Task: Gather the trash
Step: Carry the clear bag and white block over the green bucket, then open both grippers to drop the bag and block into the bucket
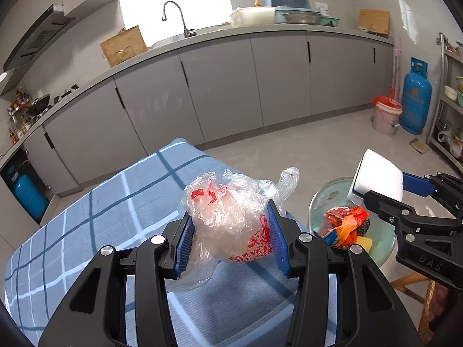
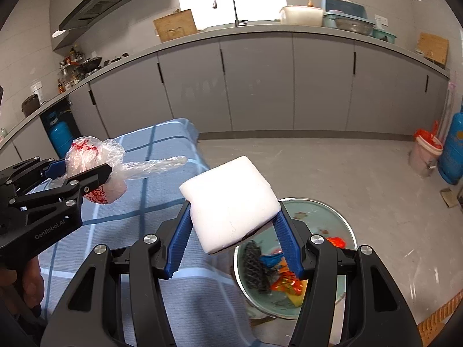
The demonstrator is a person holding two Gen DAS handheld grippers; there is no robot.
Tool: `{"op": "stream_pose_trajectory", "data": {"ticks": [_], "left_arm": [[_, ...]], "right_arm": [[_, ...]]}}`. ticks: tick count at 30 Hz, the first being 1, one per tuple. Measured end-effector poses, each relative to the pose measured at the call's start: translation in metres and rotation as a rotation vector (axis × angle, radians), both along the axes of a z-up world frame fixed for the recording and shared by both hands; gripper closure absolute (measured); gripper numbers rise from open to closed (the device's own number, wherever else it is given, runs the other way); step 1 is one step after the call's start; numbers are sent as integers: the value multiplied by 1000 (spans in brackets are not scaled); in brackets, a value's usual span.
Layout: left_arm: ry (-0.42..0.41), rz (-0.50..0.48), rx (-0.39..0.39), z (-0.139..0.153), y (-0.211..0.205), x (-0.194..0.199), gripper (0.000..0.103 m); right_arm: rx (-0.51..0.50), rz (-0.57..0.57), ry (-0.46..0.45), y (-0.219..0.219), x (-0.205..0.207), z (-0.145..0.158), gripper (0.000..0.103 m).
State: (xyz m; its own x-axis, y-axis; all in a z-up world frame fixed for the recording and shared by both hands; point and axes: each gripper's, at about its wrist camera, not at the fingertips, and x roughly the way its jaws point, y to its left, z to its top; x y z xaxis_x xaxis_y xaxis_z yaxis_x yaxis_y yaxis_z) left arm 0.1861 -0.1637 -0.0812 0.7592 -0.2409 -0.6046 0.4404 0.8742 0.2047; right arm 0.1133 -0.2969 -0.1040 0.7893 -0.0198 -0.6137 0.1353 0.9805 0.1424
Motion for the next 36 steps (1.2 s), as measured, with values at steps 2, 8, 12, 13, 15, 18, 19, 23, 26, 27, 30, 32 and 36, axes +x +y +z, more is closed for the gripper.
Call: {"op": "stream_pose_trajectory", "data": {"ticks": [2, 8, 12, 13, 15, 18, 19, 23, 26, 27, 30, 32, 36], "left_arm": [[1, -12, -2, -1, -6, 0, 56], [10, -55, -2, -5, -29, -2, 56], [11, -70, -2, -4, -38, 0, 56], [12, -73, -3, -4, -40, 1, 56], [13, -79, -4, -4, -45, 1, 56], [14, -92, -2, -6, -53, 0, 56], [16, -95, -1, -7, -56, 0, 56], [26, -112, -3, -9, -66, 0, 56], [31, -131, -10, -10, -76, -1, 56], [31, -133, -10, -11, -78, -1, 56], [46, -141, -12, -15, -84, 0, 56], [51, -144, -14, -17, -86, 1, 56], [56, -149, -15, -20, -91, 3, 56]], "right_arm": [[2, -15, 1, -7, -1, -1, 46], [-2, -53, 8, -25, -6, -4, 46], [-3, -77, 13, -35, -8, -6, 46], [-3, -81, 14, -38, -8, -6, 46], [-3, -92, 16, -43, -10, -7, 46], [-3, -108, 17, -50, -12, -8, 46], [-3, -113, 17, -52, -13, -8, 46], [-7, -136, 19, -64, -17, -8, 46], [-10, -152, 24, -72, -19, -11, 46], [-10, -156, 27, -74, -19, -11, 46], [-14, -165, 29, -77, -21, -12, 45], [-20, -169, 30, -78, -22, -12, 45], [-23, -175, 40, -81, -22, -14, 45]]}}
